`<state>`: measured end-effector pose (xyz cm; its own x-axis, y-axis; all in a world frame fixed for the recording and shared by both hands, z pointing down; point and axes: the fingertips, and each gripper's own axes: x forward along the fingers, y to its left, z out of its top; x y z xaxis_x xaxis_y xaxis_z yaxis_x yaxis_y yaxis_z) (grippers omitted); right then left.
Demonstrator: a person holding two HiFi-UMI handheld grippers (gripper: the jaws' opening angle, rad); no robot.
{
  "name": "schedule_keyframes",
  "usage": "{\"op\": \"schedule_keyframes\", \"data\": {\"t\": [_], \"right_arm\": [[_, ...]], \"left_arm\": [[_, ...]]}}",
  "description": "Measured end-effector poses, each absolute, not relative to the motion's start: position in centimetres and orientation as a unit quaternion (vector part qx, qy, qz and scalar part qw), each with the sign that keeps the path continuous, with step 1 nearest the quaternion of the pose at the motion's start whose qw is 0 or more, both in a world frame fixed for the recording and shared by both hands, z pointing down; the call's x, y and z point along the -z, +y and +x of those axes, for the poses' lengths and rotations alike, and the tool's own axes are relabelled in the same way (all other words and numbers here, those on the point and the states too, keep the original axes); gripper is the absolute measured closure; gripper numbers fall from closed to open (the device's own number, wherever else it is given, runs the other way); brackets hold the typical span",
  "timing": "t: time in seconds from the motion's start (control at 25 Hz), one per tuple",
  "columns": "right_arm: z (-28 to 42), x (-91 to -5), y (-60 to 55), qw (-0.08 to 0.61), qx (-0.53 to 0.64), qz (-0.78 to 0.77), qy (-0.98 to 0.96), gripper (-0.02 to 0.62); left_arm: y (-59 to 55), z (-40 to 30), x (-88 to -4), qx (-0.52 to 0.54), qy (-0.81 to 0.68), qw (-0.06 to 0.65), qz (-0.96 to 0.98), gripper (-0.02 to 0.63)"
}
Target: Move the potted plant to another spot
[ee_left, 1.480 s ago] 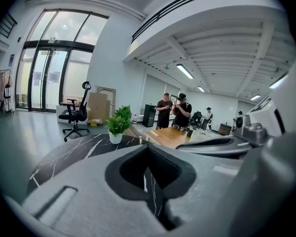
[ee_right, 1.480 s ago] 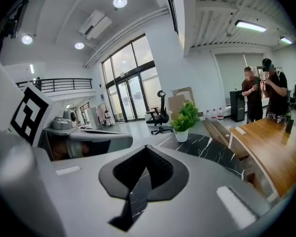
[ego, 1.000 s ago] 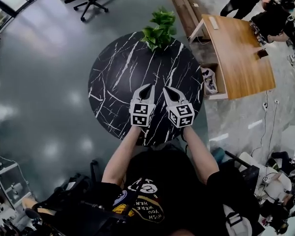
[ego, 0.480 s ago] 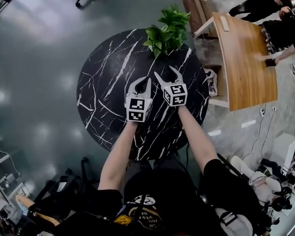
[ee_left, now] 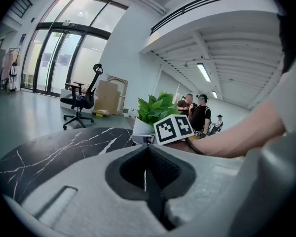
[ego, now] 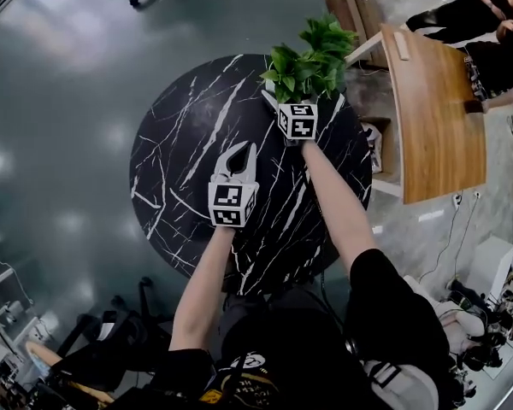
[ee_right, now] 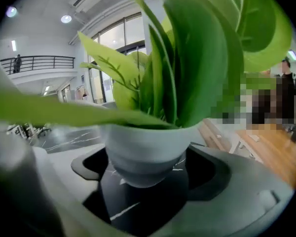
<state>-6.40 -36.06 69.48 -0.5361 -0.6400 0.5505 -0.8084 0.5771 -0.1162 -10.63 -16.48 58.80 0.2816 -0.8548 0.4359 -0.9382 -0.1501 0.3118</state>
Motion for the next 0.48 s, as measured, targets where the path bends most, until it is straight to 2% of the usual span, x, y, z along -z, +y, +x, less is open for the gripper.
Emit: {"op": "schedule_keyframes", "data": {"t": [0.04,0.12,0.48], "right_arm": [[-6.4,-69.5,-37.0,0.219,-0.187,0.439,-0.851,0.134],[-6.7,-69.6,-38.3,0.208,-0.184,0.464,-0.841,0.137],[-11.2,-69.9,-36.3,0.26,-0.116,0.402,-0.87,0.141]], "left_arm": [[-16.3,-10.8,-59.0,-0.074,-0.596,0.275,0.751,0.601],[-15.9,-11.3,-59.5,-0.071,-0.6,0.283,0.745,0.601],[-14.7,-12.8,-60.8,-0.072,-0.615,0.296,0.727,0.601]]}}
